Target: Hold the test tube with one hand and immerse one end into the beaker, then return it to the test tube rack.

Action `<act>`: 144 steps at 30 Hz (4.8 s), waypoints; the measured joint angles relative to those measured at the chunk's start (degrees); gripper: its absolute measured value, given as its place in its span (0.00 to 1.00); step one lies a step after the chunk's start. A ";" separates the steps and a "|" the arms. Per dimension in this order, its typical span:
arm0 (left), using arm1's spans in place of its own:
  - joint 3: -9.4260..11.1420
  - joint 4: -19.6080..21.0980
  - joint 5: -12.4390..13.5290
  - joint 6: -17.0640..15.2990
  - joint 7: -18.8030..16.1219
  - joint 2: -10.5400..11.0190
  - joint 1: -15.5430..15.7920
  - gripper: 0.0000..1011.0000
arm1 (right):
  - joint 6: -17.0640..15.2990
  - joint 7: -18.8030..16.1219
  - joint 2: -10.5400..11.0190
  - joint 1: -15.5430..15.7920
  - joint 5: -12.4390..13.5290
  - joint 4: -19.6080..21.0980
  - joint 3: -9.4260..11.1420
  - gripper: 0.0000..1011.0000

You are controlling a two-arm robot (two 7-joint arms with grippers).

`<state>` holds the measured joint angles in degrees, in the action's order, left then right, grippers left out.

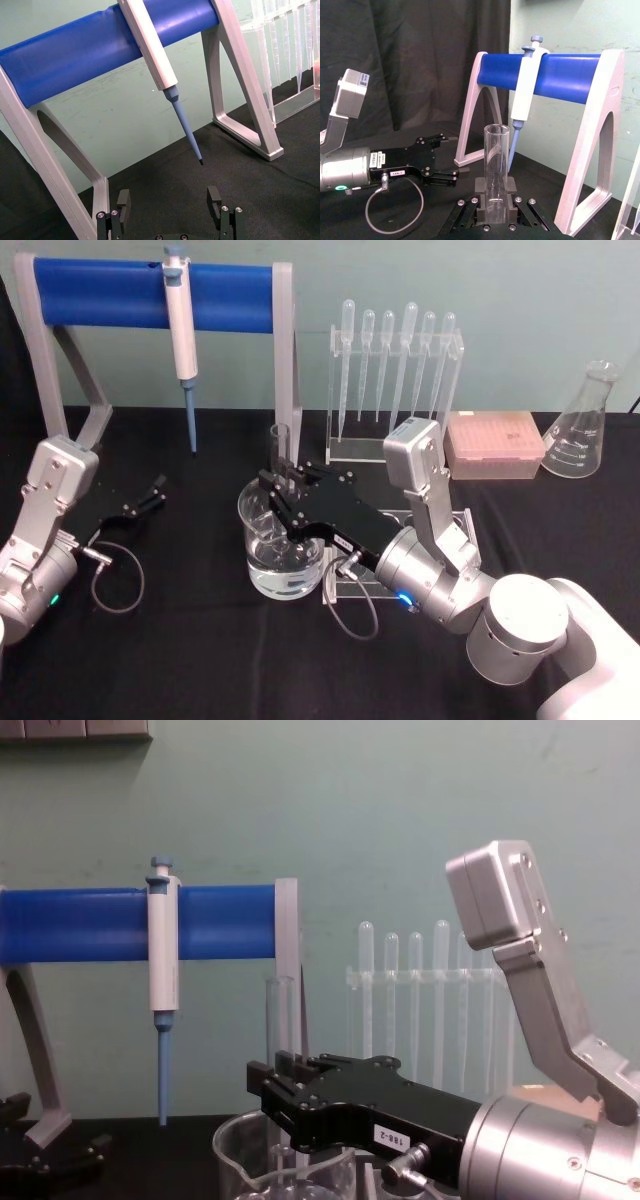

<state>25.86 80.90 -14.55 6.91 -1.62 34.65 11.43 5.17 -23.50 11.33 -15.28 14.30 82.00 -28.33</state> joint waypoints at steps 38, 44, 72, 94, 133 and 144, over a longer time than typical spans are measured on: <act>0.00 0.00 0.00 0.00 0.00 0.00 0.00 0.99 | 0.00 0.00 0.00 0.00 0.00 0.00 0.00 0.23; 0.00 0.00 0.00 0.00 0.00 0.00 0.00 0.99 | 0.00 0.00 0.00 0.00 0.00 0.00 0.00 0.23; 0.00 0.00 0.00 0.00 0.00 0.00 0.00 0.99 | 0.00 0.00 0.00 0.00 0.00 0.00 0.00 0.22; 0.00 0.00 0.00 0.00 0.00 0.00 0.00 0.99 | 0.00 0.00 0.00 0.00 0.00 0.00 0.00 0.22; 0.00 0.00 0.00 0.00 0.00 0.00 0.00 0.99 | 0.00 0.00 0.00 0.00 0.00 0.00 0.00 0.23; 0.00 0.00 0.00 0.00 0.00 0.00 0.00 0.99 | 0.00 0.00 0.00 0.00 0.00 0.00 0.00 0.22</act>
<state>25.86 80.90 -14.55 6.91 -1.62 34.65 11.43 5.17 -23.50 11.33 -15.28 14.30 82.00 -28.33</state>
